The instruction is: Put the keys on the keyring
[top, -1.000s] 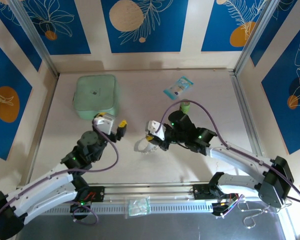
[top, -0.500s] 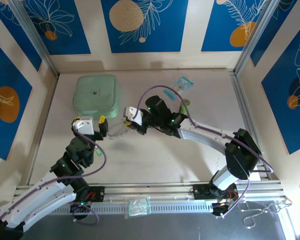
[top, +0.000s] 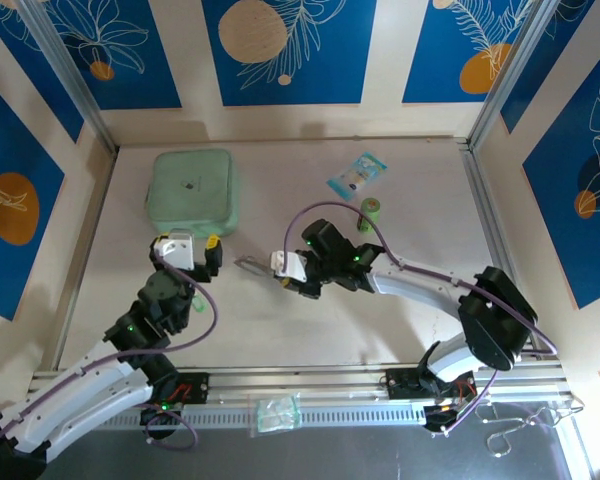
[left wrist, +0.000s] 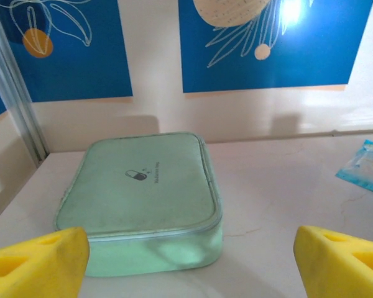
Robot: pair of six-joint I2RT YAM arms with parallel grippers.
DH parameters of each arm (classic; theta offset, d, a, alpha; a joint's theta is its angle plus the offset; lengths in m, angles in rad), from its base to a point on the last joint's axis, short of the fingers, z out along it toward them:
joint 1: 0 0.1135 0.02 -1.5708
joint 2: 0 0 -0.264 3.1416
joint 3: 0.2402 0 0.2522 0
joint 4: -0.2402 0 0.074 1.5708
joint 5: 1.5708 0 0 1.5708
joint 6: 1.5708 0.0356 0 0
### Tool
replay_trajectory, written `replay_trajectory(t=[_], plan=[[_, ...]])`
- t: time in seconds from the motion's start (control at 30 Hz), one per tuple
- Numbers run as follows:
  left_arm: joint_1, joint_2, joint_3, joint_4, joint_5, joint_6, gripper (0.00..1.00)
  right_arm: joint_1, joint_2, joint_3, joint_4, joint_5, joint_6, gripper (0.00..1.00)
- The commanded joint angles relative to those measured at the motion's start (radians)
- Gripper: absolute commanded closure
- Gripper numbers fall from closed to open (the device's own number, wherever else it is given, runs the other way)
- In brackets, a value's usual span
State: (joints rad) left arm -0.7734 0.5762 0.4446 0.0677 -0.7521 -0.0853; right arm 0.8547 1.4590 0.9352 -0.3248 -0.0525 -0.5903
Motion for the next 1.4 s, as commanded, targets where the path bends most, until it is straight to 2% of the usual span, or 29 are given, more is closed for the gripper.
replay_trajectory(t=[0.0, 0.2, 0.4, 0.67, 0.8, 0.93, 1.0, 1.1, 1.23, 1.37], plan=[[0.009, 0.021, 0.007, 0.038, 0.027, -0.004, 0.15, 0.013, -0.012, 0.030, -0.260, 0.046, -0.040, 0.95], [0.008, 0.055, 0.011, 0.041, 0.027, -0.009, 0.14, 0.046, -0.028, -0.005, -0.366, 0.085, -0.004, 0.95], [0.011, 0.083, 0.018, 0.045, 0.031, -0.004, 0.14, 0.057, 0.003, -0.045, -0.392, 0.187, 0.026, 0.93], [0.012, 0.114, 0.032, 0.041, 0.043, 0.002, 0.13, 0.108, 0.036, -0.068, -0.489, 0.181, 0.025, 0.89], [0.016, 0.125, 0.031, 0.046, 0.049, 0.001, 0.12, 0.119, 0.057, -0.090, -0.502, 0.186, 0.026, 0.82], [0.020, 0.125, 0.036, 0.049, 0.055, 0.006, 0.12, 0.119, 0.071, -0.111, -0.507, 0.213, 0.015, 0.67], [0.020, 0.121, 0.038, 0.040, 0.057, 0.012, 0.12, 0.113, 0.056, -0.108, -0.505, 0.211, 0.018, 0.64], [0.023, 0.115, 0.040, 0.031, 0.059, 0.018, 0.12, 0.072, -0.015, -0.087, -0.482, 0.129, 0.045, 0.63], [0.025, 0.116, 0.038, 0.025, 0.083, 0.012, 0.11, -0.022, -0.152, -0.085, -0.357, -0.010, 0.170, 0.63], [0.025, 0.137, 0.041, 0.021, 0.120, -0.010, 0.11, -0.079, -0.206, -0.119, -0.172, 0.039, 0.497, 0.65]])
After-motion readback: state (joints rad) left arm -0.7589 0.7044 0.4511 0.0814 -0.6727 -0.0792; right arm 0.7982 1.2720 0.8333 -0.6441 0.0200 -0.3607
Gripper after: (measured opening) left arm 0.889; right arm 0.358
